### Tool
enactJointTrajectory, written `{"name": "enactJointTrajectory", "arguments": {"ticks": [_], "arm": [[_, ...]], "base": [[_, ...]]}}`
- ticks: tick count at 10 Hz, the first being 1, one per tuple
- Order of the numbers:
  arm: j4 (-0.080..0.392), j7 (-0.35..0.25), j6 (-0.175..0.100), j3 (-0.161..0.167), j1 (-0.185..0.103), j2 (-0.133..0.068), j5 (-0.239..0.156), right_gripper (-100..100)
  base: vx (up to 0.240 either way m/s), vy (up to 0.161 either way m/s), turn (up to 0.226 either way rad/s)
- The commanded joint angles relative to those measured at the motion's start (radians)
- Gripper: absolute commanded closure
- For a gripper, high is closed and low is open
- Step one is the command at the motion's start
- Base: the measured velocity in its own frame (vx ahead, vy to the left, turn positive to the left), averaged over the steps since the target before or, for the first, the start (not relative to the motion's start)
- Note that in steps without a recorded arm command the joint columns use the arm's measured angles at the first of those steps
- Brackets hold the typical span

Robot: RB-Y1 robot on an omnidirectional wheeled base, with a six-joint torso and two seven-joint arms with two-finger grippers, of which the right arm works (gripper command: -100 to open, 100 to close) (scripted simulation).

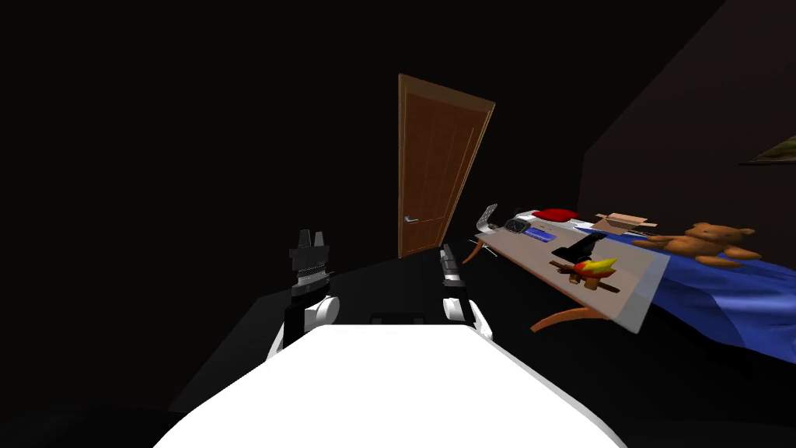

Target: Pull the door open

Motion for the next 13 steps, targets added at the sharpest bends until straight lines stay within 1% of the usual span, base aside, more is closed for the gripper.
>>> {"name": "enactJointTrajectory", "arguments": {"ticks": [1, 13], "arm": [[0.043, -0.004, -0.011, -0.004, -0.015, -0.003, -0.007, -100], [0.346, -0.034, -0.071, -0.039, -0.138, -0.027, -0.065, -100]], "base": [[0.099, -0.032, 0.135], [0.086, -0.047, 0.142]]}}
